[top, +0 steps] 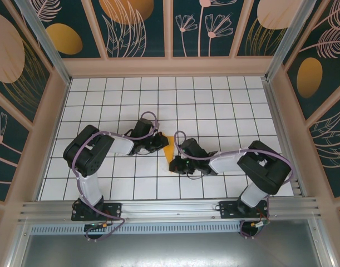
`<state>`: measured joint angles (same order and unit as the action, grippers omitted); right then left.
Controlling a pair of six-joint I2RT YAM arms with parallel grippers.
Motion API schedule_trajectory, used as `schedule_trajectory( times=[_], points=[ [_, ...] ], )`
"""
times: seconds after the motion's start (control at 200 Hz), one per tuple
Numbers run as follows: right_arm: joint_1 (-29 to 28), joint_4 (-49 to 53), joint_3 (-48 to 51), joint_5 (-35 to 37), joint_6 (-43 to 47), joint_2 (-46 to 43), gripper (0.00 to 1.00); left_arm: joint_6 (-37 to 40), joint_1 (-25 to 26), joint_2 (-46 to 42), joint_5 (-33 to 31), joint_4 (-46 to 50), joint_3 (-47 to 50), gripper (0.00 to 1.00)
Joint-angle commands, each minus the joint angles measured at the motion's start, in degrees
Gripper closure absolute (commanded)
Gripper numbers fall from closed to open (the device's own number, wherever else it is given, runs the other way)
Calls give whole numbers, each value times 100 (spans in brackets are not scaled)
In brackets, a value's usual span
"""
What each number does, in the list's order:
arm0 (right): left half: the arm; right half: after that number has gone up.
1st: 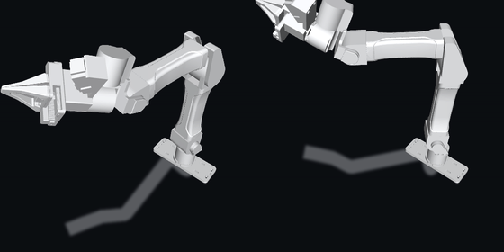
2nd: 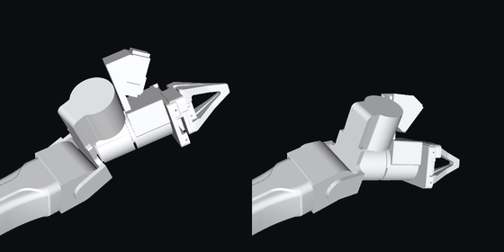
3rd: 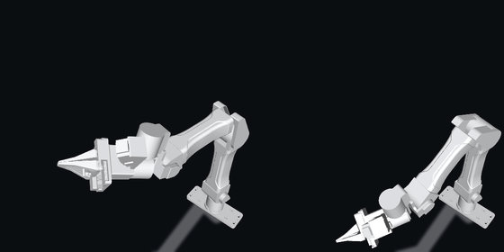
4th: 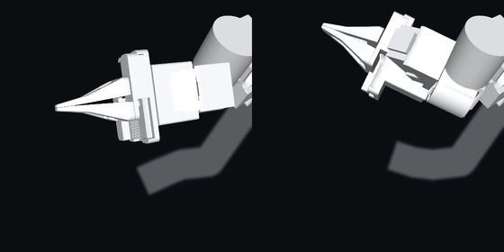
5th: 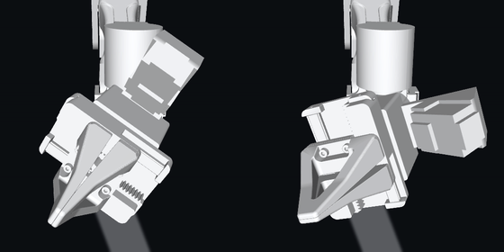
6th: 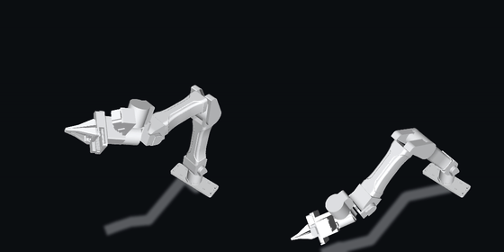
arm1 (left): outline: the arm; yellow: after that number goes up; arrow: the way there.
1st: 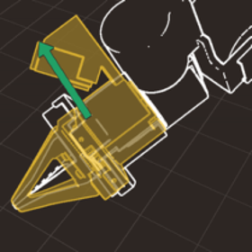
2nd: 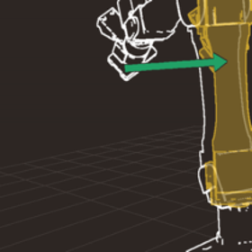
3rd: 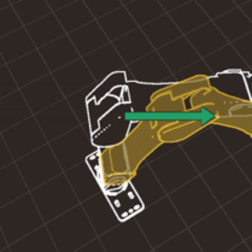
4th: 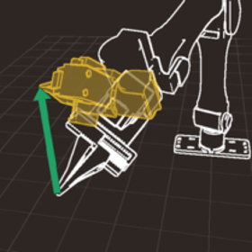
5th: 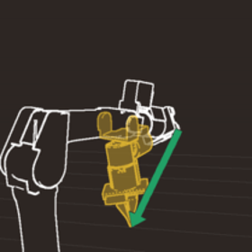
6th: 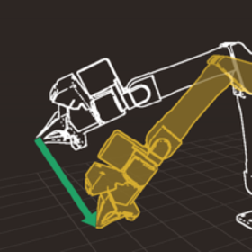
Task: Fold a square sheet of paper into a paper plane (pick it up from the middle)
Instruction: Fold the wing for the fifth time at the center of the table.
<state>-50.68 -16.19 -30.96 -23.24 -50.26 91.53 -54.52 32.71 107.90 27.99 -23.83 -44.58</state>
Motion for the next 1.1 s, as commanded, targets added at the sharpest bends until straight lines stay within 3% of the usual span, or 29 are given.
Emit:
schedule_trajectory(
  times=[0.0,0.175,0.385,0.671,1.096],
  points=[
    [-79,805,119,-57,207,-240,91,122,-6,268,-672,643,238,91],
    [-47,817,-137,481,250,-810,91,99,-1,173,-664,593,286,91],
    [179,-292,-110,584,-368,-730,91,-14,-1,18,-628,453,422,90],
    [330,-388,-831,-13,-347,328,90,-597,-2,-409,-812,23,904,90],
    [120,-693,-737,-452,-308,601,88,-1341,5,-785,-1155,-587,1508,90]
  ],
)
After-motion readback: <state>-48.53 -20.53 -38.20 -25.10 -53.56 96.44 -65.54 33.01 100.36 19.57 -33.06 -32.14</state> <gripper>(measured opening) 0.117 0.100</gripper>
